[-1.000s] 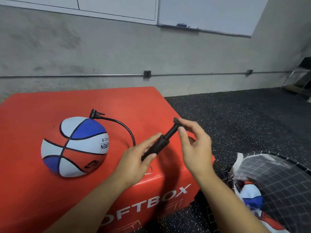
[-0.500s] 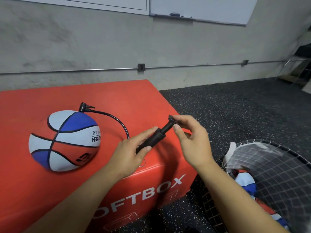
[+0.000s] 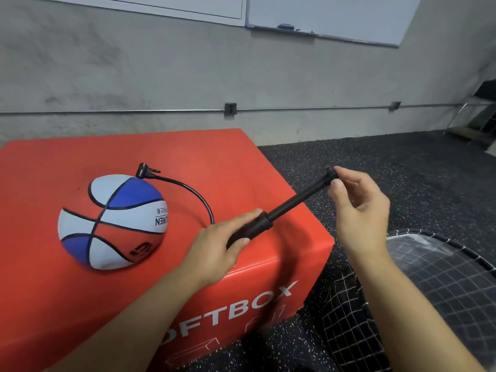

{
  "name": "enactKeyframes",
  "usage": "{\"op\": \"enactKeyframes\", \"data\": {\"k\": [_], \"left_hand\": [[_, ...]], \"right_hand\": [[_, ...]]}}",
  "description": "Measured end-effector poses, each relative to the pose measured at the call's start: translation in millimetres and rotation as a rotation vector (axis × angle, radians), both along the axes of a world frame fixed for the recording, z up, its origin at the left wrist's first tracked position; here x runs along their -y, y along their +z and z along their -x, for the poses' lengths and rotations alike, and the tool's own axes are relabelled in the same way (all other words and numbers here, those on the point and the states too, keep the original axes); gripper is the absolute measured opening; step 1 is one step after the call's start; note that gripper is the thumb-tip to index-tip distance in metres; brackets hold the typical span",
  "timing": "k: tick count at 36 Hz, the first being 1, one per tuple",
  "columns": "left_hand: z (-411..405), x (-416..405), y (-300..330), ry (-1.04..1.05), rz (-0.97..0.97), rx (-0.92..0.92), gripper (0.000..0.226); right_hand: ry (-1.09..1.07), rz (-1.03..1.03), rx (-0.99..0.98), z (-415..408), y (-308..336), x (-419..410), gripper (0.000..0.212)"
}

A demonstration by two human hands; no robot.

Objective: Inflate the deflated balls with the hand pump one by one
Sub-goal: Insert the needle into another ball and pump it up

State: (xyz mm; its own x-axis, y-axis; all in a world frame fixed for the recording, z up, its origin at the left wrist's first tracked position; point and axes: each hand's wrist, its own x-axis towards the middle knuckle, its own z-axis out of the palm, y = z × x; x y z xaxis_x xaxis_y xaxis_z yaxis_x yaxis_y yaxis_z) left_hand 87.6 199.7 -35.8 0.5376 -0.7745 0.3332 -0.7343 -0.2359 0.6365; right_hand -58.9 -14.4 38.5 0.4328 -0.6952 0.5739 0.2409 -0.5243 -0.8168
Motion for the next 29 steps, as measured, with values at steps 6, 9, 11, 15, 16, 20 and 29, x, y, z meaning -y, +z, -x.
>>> {"op": "enactKeyframes", "data": {"k": [6, 9, 11, 15, 16, 20, 29], "left_hand": [[1, 0, -3, 0.034, 0.024, -0.018, 0.072], [-2, -1, -4, 0.023, 0.040, -0.083, 0.073], [-2, -1, -4, 0.019, 0.051, -0.104, 0.073], [-3, 1, -5, 0.027, 0.063, -0.101, 0.072], [-3, 1, -5, 0.024, 0.061, -0.097, 0.071], [-3, 2, -4, -0.008, 0.035, -0.095, 0.069], [1, 3, -1, -0.009, -0.013, -0.008, 0.071]], "right_hand": [[0.073, 0.050, -0.061, -19, -15, -20, 0.025], [0.119, 0.088, -0.099, -26, -18, -28, 0.025], [0.154, 0.099, -0.129, -29, -22, -34, 0.023], [0.204, 0.079, -0.217, -33, -31, -40, 0.022], [0.212, 0.083, -0.236, -33, -33, -41, 0.022], [0.210, 0.090, -0.273, -31, -41, -43, 0.023], [0.223, 0.086, -0.259, -8, -32, -21, 0.025]]}}
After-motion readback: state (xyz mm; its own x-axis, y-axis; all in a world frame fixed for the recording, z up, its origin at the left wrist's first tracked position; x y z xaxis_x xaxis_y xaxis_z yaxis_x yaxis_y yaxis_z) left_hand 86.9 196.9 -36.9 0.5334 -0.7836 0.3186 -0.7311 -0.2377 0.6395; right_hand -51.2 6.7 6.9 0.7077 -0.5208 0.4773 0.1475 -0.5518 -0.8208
